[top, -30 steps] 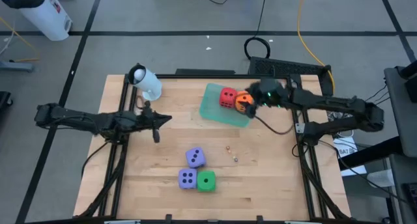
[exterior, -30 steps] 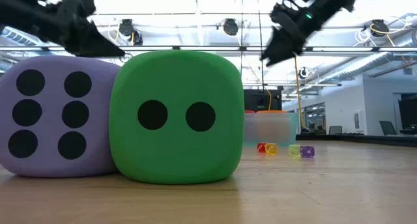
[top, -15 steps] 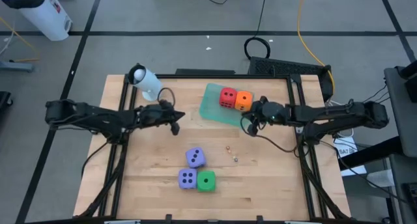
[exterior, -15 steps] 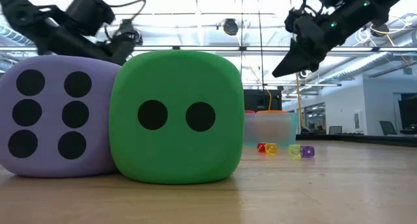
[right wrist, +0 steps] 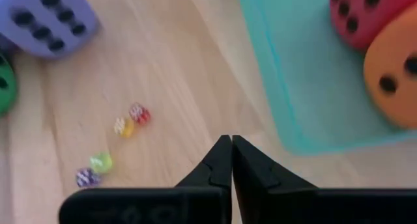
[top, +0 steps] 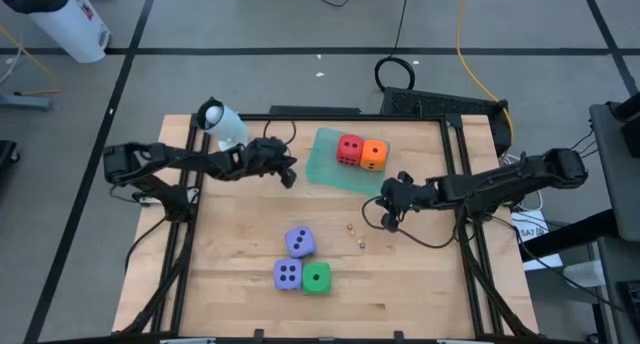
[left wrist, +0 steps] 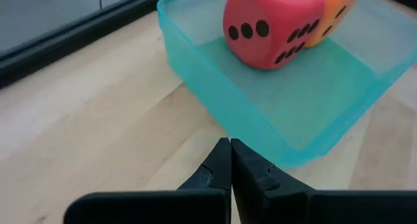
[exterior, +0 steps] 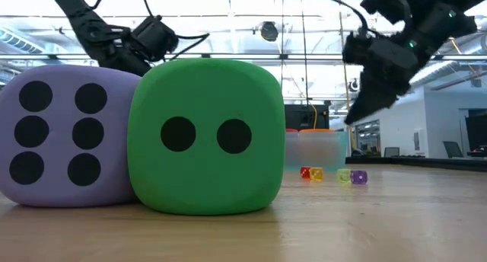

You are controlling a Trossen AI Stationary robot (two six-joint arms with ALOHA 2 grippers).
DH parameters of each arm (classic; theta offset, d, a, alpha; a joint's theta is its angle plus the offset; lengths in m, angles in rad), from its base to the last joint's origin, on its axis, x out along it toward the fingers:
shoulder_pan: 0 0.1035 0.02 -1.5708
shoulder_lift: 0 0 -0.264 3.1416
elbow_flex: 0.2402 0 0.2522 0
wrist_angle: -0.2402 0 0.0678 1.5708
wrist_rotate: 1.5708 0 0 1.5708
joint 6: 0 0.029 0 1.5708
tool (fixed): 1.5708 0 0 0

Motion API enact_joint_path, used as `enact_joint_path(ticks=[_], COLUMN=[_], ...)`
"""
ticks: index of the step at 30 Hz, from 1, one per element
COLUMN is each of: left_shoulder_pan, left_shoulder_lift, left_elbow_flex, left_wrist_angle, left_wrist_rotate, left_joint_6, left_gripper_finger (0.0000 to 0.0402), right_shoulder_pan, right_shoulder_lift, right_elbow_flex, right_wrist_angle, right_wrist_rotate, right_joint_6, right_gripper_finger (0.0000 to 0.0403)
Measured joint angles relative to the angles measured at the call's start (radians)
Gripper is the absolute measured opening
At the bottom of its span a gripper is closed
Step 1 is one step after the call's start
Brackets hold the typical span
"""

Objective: Pick & Place Dice
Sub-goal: Adjust the green bin on the table

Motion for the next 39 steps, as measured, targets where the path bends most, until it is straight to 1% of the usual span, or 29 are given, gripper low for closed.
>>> enact_joint_path(ticks=[4, 8, 12, 15, 17, 22, 26, 32, 36, 39], left_shoulder_pan=[0.003, 0.003, 0.002, 0.002, 0.001, -0.018, -0.033, -0.056, -0.066, -0.063], left_shoulder_lift=[0.031, 0.059, 0.089, 0.115, 0.135, 0.181, 0.189, 0.189, 0.189, 0.188], left_elbow_flex=[0.039, 0.052, 0.053, 0.061, 0.075, 0.121, 0.13, 0.13, 0.13, 0.13], left_wrist_angle=[-0.038, -0.044, -0.044, -0.041, -0.041, -0.038, -0.039, -0.041, -0.042, -0.054], left_wrist_rotate=[0.004, 0.003, 0.003, 0.006, 0.025, 0.071, 0.078, 0.081, 0.089, 0.089], left_joint_6=[-0.021, -0.037, -0.056, -0.071, -0.072, -0.056, -0.053, -0.055, -0.053, -0.047], left_gripper_finger=[0.0009, 0.0003, 0.0008, 0.0006, 0.0003, 0.001, 0.0003, 0.0014, 0.0004, 0.001], right_shoulder_pan=[-0.001, -0.013, -0.039, -0.068, -0.09, -0.146, -0.184, -0.244, -0.263, -0.267], right_shoulder_lift=[0.014, 0.017, 0.017, 0.017, 0.017, 0.017, 0.017, 0.017, 0.017, 0.016], right_elbow_flex=[-0.043, -0.072, -0.111, -0.122, -0.127, -0.146, -0.168, -0.192, -0.192, -0.192], right_wrist_angle=[0.013, 0.032, 0.132, 0.149, 0.158, 0.185, 0.181, 0.18, 0.181, 0.182], right_wrist_rotate=[0.001, 0.002, 0.002, 0.001, 0.003, 0.003, 0.006, 0.003, -0.002, -0.023], right_joint_6=[0.041, 0.049, 0.013, -0.012, -0.028, -0.044, -0.058, -0.067, -0.085, -0.086], right_gripper_finger=[0.0001, 0.0001, 0.0001, 0.0001, 0.0001, 0.0, 0.0, 0.0, 0.0, 0.0])
